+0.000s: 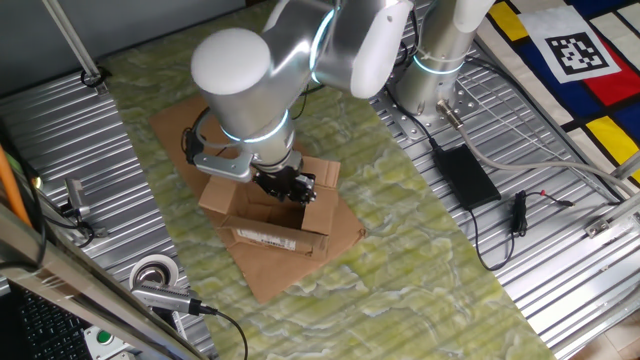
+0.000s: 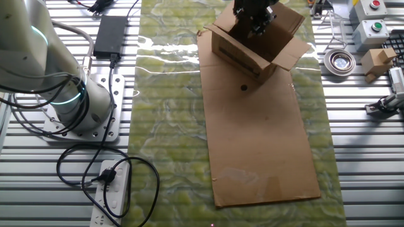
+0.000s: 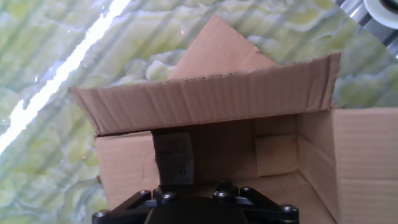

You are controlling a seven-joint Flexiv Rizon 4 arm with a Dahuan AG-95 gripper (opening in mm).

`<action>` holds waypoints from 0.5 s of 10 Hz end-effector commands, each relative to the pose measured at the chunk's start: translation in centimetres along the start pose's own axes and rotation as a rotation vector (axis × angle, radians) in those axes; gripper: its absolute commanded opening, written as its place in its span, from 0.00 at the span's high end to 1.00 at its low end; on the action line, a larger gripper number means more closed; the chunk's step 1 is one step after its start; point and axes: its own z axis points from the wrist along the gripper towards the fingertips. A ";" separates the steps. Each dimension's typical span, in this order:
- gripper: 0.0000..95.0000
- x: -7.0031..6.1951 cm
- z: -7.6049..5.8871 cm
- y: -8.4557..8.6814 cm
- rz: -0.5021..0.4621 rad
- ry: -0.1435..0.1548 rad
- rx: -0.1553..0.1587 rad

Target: Open a box

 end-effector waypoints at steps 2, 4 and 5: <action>0.60 0.0 -0.7 0.4 0.027 -0.003 -0.028; 0.60 0.0 -1.0 0.7 0.051 -0.012 -0.051; 0.60 0.1 -1.1 0.8 0.060 -0.018 -0.061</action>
